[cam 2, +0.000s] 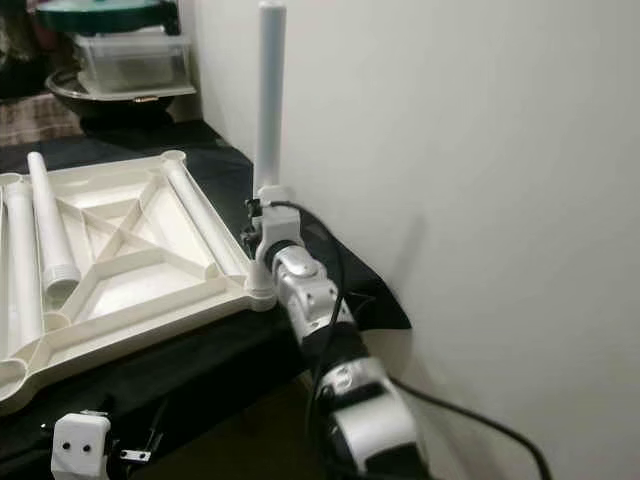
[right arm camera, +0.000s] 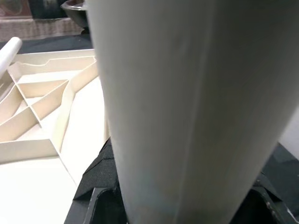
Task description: Building children table
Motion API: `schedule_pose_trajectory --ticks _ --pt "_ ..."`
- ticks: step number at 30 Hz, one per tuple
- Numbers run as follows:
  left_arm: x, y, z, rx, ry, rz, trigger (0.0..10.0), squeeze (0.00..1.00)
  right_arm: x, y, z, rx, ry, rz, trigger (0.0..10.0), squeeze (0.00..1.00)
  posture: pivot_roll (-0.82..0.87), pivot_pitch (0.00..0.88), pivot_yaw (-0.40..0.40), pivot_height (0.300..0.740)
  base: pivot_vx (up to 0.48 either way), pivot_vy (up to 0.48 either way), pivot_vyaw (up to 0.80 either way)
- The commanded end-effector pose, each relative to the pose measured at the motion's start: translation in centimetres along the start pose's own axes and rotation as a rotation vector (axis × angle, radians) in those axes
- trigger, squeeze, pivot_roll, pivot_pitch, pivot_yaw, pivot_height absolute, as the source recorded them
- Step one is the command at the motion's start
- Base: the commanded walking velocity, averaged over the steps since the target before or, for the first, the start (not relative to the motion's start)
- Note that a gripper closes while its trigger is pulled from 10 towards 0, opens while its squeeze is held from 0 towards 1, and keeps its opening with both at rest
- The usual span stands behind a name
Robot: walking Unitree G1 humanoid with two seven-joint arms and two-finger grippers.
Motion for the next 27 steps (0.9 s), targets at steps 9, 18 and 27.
schedule_pose_trajectory --ticks 9,18,27 --pt "-0.7 -0.4 -0.2 -0.03 0.005 0.016 10.0 0.0 2.4 3.5 0.9 0.387 -0.09 -0.09 10.0 0.0 0.14 0.0 -0.113 0.74 0.0 0.0 0.0" --pt "-1.0 -0.9 -0.5 -0.073 -0.004 0.022 10.0 0.0 3.2 5.4 5.9 1.131 -0.067 0.034 10.0 0.0 0.15 0.0 -0.118 0.74 0.0 0.0 0.0" --pt "-1.2 -0.9 -0.4 -0.086 -0.002 0.018 10.0 0.0 -1.4 3.9 1.0 0.619 0.15 0.166 0.0 0.0 0.15 0.0 -0.112 0.74 0.0 0.0 0.0"
Point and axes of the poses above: a point about 5 cm out from each wrist's last joint towards the gripper, its own z axis pointing back from the gripper into the wrist, its own x axis along the axis of the wrist's last joint, y = z × x, the point moved 2 cm from there along -z, pointing out of the wrist towards the gripper, and after that the axes turned 4 degrees about -z, right-handed, at the moved point
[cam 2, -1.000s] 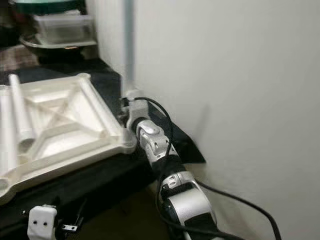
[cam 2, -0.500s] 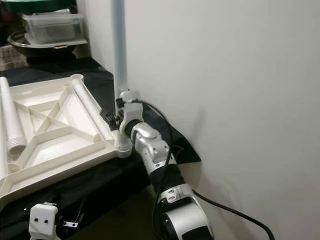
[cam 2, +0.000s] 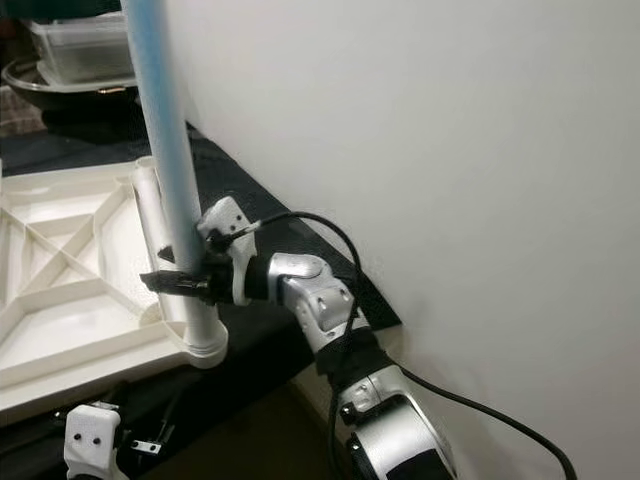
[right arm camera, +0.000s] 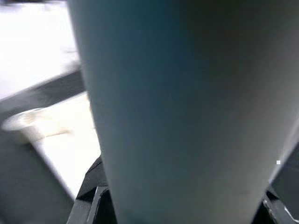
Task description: Building children table
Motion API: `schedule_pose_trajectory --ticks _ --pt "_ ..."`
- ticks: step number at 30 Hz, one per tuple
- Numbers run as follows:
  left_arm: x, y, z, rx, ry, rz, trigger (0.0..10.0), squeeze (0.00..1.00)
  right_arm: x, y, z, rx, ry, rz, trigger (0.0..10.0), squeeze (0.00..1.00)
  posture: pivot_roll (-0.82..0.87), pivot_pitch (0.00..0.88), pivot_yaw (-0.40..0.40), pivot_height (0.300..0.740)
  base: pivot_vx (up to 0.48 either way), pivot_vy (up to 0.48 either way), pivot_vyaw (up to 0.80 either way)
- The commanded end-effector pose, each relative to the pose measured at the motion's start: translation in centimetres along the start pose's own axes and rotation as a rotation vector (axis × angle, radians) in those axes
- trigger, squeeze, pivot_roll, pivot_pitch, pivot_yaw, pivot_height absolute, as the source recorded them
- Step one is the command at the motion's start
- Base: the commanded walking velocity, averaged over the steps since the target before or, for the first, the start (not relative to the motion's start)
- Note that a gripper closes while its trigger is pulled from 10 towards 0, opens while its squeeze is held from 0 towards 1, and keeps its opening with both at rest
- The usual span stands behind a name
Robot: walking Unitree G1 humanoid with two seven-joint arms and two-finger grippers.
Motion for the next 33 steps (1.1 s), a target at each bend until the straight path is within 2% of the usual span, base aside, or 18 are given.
schedule_pose_trajectory --ticks 1,2,4,5,7,10,11,15,16,19,20,21,22,23,24,28,32,33 --pt "-0.9 -0.3 0.4 -0.013 0.046 0.01 10.0 0.0 -2.3 -3.1 1.0 -0.258 0.123 -0.024 0.0 0.0 0.15 0.0 -0.112 0.74 0.0 0.0 0.0" --pt "-0.9 -0.3 0.4 -0.013 0.046 0.01 10.0 0.0 -2.3 -3.1 1.0 -0.258 0.123 -0.024 0.0 0.0 0.15 0.0 -0.112 0.74 0.0 0.0 0.0" --pt "-0.9 -0.4 0.4 -0.015 0.043 0.014 10.0 0.0 -2.1 -6.7 3.0 -0.628 0.071 -0.112 0.0 0.0 0.15 0.0 -0.114 0.74 0.0 0.0 0.0" --pt "-0.9 -0.4 0.4 -0.015 0.043 0.014 10.0 0.0 -2.1 -6.7 3.0 -0.628 0.071 -0.112 0.0 0.0 0.15 0.0 -0.114 0.74 0.0 0.0 0.0" --pt "-1.0 -0.4 0.4 -0.016 0.039 0.018 10.0 0.0 -2.9 -8.1 4.9 -0.862 0.037 -0.189 0.0 0.0 0.15 0.0 -0.114 0.74 0.0 0.0 0.0" --pt "-1.0 -0.4 0.4 -0.016 0.038 0.018 10.0 0.0 -3.3 -7.4 4.7 -0.869 0.042 -0.211 0.0 0.0 0.15 0.0 -0.114 0.74 0.0 0.0 0.0" --pt "-1.0 -0.3 0.4 -0.016 0.038 0.018 10.0 0.0 -3.0 -6.2 3.7 -0.799 0.039 -0.216 10.0 0.0 0.15 0.0 -0.11 0.74 0.0 0.0 0.0" --pt "-1.1 -0.3 0.4 -0.02 0.038 0.018 10.0 0.0 -0.9 -4.7 2.3 -0.687 -0.059 -0.185 10.0 0.0 0.15 0.0 -0.108 0.74 0.0 0.0 0.0" --pt "-1.1 -0.3 0.3 -0.022 0.038 0.019 10.0 0.0 0.2 -4.4 2.3 -0.65 -0.116 -0.161 10.0 1.0 0.15 0.0 -0.109 0.74 0.0 0.0 0.0" --pt "-1.2 -0.3 0.3 -0.024 0.037 0.02 10.0 0.0 1.4 -4.3 2.3 -0.623 -0.171 -0.139 10.0 1.0 0.15 0.0 -0.109 0.74 0.0 0.0 0.0" --pt "-1.2 -0.3 0.3 -0.024 0.037 0.02 10.0 0.0 2.1 -4.0 1.9 -0.545 -0.189 -0.145 10.0 1.0 0.15 0.0 -0.111 0.74 0.0 0.0 0.0" --pt "-1.2 -0.4 0.3 -0.024 0.037 0.022 10.0 0.0 3.1 -3.2 1.5 -0.397 -0.217 -0.149 10.0 0.0 0.15 0.0 -0.112 0.74 0.0 0.0 0.0" --pt "-1.2 -0.4 0.3 -0.024 0.037 0.022 10.0 0.0 3.1 -3.2 1.5 -0.397 -0.217 -0.149 10.0 0.0 0.15 0.0 -0.112 0.74 0.0 0.0 0.0" --pt "-1.2 -0.4 0.3 -0.024 0.037 0.022 10.0 0.0 3.8 -2.6 1.4 -0.29 -0.238 -0.149 10.0 0.0 0.15 0.0 -0.112 0.74 0.0 0.0 0.0" --pt "-1.3 -0.4 0.3 -0.024 0.036 0.025 10.0 0.0 4.4 -0.5 1.7 -0.022 -0.223 -0.115 10.0 0.0 0.15 0.0 -0.116 0.74 0.0 0.0 0.0" --pt "-1.3 -0.4 0.3 -0.022 0.035 0.027 10.0 0.0 4.4 1.2 2.6 0.154 -0.22 -0.04 10.0 0.0 0.15 0.0 -0.116 0.74 0.0 0.0 0.0" --pt "-1.3 -0.5 0.2 -0.022 0.033 0.027 10.0 0.0 1.9 2.5 2.9 0.284 -0.109 0.012 10.0 0.0 0.16 0.0 -0.12 0.74 0.0 0.0 0.0" --pt "-1.4 -0.5 0.2 -0.021 0.033 0.027 10.0 0.0 1.0 2.8 2.9 0.308 -0.072 0.011 6.9 0.0 0.16 0.0 -0.121 0.74 0.0 0.0 0.0"
Point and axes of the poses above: a point about 5 cm out from each wrist's last joint towards the gripper, its own z axis pointing back from the gripper into the wrist, its own x axis along the axis of the wrist's last joint, y = z × x, the point moved 2 cm from there along -z, pointing out of the wrist towards the gripper, and after that the axes turned 4 degrees about -z, right-handed, at the moved point
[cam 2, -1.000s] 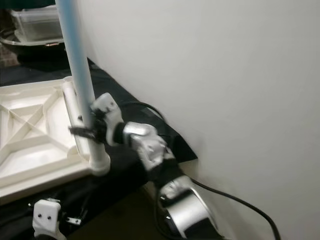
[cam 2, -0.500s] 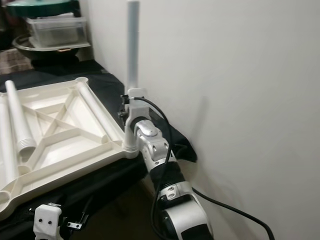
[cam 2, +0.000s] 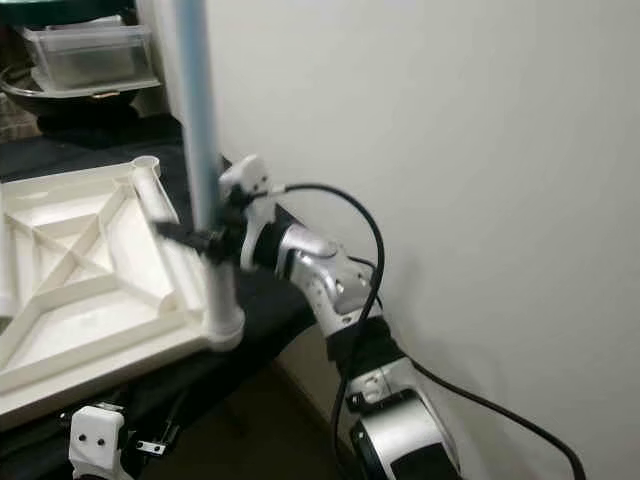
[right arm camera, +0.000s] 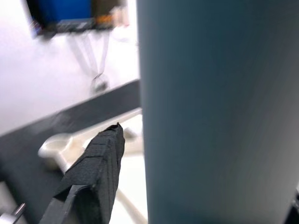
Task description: Building children table
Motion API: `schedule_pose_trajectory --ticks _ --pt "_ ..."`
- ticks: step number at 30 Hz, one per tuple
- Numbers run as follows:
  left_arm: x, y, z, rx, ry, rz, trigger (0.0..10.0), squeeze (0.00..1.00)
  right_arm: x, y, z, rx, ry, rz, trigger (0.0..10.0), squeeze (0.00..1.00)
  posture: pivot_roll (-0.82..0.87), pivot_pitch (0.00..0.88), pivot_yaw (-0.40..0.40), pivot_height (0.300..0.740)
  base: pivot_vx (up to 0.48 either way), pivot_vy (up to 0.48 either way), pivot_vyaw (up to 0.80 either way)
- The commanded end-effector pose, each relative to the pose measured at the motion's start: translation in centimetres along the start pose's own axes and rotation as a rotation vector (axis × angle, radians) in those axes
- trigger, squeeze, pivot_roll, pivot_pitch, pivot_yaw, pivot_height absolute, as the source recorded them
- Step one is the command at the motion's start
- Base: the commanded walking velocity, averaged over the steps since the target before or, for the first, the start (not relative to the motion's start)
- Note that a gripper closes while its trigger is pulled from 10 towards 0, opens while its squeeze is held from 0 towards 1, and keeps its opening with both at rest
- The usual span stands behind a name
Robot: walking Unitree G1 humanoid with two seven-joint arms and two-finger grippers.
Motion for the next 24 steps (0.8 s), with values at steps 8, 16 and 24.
schedule_pose_trajectory --ticks 8,16,24 --pt "-1.2 -0.2 0.6 -0.001 0.058 0.015 10.0 0.0 -5.8 -4.2 -0.1 -0.41 0.275 -0.075 0.0 0.0 0.16 0.0 -0.12 0.74 0.0 0.0 0.0" --pt "-1.2 -0.3 0.6 -0.006 0.057 0.018 10.0 0.0 -6.7 -8.5 5.2 -1.133 0.229 -0.137 0.0 0.0 0.15 0.0 -0.121 0.74 0.0 0.0 0.0" --pt "-1.1 -0.3 0.5 -0.001 0.053 0.018 10.0 0.0 -6.2 -6.8 2.4 -1.084 0.138 -0.209 10.0 0.0 0.15 0.0 -0.12 0.74 0.0 0.0 0.0"
Point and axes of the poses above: a point about 5 cm out from each wrist's last joint towards the gripper, its own z axis pointing back from the gripper into the wrist, its own x axis along the axis of the wrist's last joint, y = z × x, the point moved 2 cm from there along -z, pointing out of the wrist towards the gripper, and after that the axes turned 4 degrees about -z, right-handed, at the moved point
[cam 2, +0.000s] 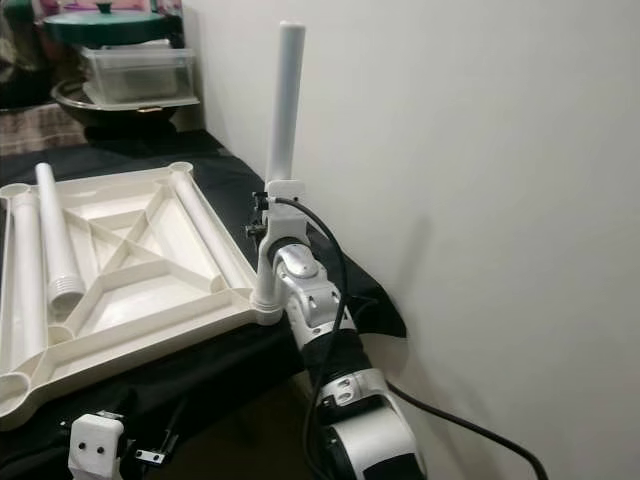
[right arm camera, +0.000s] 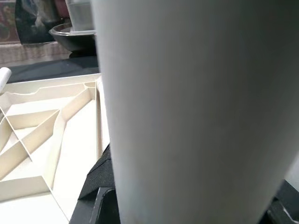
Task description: Building children table
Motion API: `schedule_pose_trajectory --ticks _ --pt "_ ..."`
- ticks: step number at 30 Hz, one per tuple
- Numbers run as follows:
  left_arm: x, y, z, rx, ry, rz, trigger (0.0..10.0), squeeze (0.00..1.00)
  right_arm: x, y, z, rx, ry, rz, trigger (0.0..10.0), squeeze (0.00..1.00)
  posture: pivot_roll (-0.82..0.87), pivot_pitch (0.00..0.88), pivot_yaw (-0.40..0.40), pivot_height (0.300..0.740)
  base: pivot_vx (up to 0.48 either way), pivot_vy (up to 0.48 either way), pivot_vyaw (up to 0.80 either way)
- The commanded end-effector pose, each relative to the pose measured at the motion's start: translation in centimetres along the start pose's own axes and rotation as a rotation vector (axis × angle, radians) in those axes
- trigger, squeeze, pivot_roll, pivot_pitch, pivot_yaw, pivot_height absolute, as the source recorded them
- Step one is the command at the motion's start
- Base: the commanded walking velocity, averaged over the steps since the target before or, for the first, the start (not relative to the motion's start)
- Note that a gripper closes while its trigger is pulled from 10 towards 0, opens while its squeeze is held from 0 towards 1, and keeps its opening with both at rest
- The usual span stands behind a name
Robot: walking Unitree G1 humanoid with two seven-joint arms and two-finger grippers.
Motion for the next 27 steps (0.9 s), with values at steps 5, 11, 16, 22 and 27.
schedule_pose_trajectory --ticks 5,11,16,22,27 --pt "-0.6 -0.2 0.1 -0.009 0.032 0.009 10.0 0.0 1.3 4.0 0.5 0.432 -0.024 -0.099 10.0 0.0 0.15 0.0 -0.121 0.74 0.0 0.0 0.0" --pt "-0.6 -0.2 0.0 -0.015 0.031 0.012 10.0 0.0 1.9 5.4 5.3 1.11 -0.032 0.06 10.0 0.0 0.14 0.0 -0.118 0.74 0.0 0.0 0.0" --pt "-0.6 -0.3 -0.1 -0.019 0.03 0.014 10.0 0.0 -1.0 4.4 5.6 1.151 0.115 0.181 2.4 0.0 0.14 0.0 -0.121 0.74 0.0 0.0 0.0" --pt "-0.6 -0.4 -0.1 -0.017 0.028 0.017 10.0 0.0 -4.1 3.2 1.9 0.791 0.291 0.182 0.0 0.0 0.15 0.0 -0.12 0.74 0.0 0.0 0.0" --pt "-0.5 -0.4 0.0 -0.02 0.029 0.016 10.0 0.0 -3.4 -2.9 -1.0 0.069 0.19 0.033 0.0 0.0 0.15 0.0 -0.118 0.74 0.0 0.0 0.0"
Point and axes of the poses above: a point about 5 cm out from each wrist's last joint towards the gripper, its own z axis pointing back from the gripper into the wrist, its own x axis along the axis of the wrist's last joint, y = z × x, the point moved 2 cm from there along -z, pointing out of the wrist towards the gripper, and after that the axes turned 4 degrees about -z, right-handed, at the moved point
